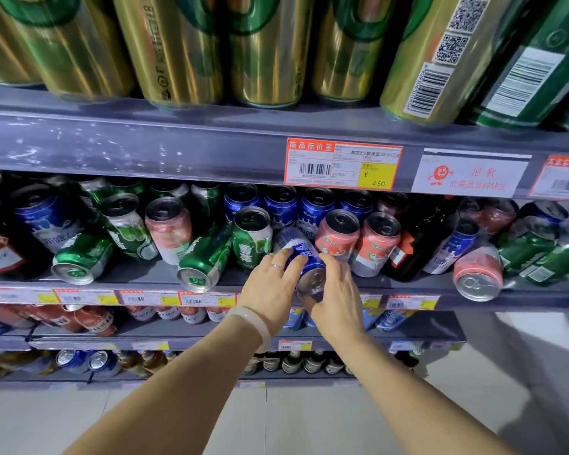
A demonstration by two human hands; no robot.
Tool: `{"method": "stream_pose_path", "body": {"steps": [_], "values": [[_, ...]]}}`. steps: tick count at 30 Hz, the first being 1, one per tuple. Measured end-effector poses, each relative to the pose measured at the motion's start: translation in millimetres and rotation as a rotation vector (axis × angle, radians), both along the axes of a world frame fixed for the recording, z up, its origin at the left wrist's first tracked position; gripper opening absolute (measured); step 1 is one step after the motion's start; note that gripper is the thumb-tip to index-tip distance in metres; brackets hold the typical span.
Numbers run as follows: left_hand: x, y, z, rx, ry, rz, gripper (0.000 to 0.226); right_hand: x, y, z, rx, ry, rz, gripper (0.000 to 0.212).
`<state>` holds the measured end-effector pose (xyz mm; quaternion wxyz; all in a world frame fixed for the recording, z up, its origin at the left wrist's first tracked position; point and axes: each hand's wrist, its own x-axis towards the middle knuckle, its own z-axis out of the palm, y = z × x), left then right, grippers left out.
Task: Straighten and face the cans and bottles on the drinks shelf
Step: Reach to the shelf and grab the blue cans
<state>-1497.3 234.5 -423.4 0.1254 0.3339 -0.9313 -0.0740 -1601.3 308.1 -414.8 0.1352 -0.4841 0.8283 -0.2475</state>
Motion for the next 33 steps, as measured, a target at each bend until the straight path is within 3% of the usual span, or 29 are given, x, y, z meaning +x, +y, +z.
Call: {"method": "stream_pose_path", "body": {"steps": [5, 12, 17, 22, 33], "values": [[4.7, -11.0, 13.6, -0.146, 0.014, -0.028, 0.088, -2.7, -1.6, 15.8, -0.011, 0.059, 0.086, 0.078], [2.6, -31.5, 48.7, -0.422, -0.033, -0.048, 0.068, -11.4, -18.7, 44.8, 0.034, 0.183, 0.124, 0.064], [-2.5, -49.9, 54.5, -0.330, -0.100, -0.069, 0.075, -14.7, -26.2, 56.6, 0.063, 0.394, 0.138, 0.051], [-4.2, -57.1, 56.4, -0.182, -0.085, -0.002, 0.083, -21.3, -41.6, 59.5, 0.089, 0.449, 0.196, 0.063], [-3.3, -66.0, 49.1, -0.175, -0.012, -0.002, 0.055, -27.9, -54.5, 53.3, 0.078, 0.382, 0.164, 0.043]]}}
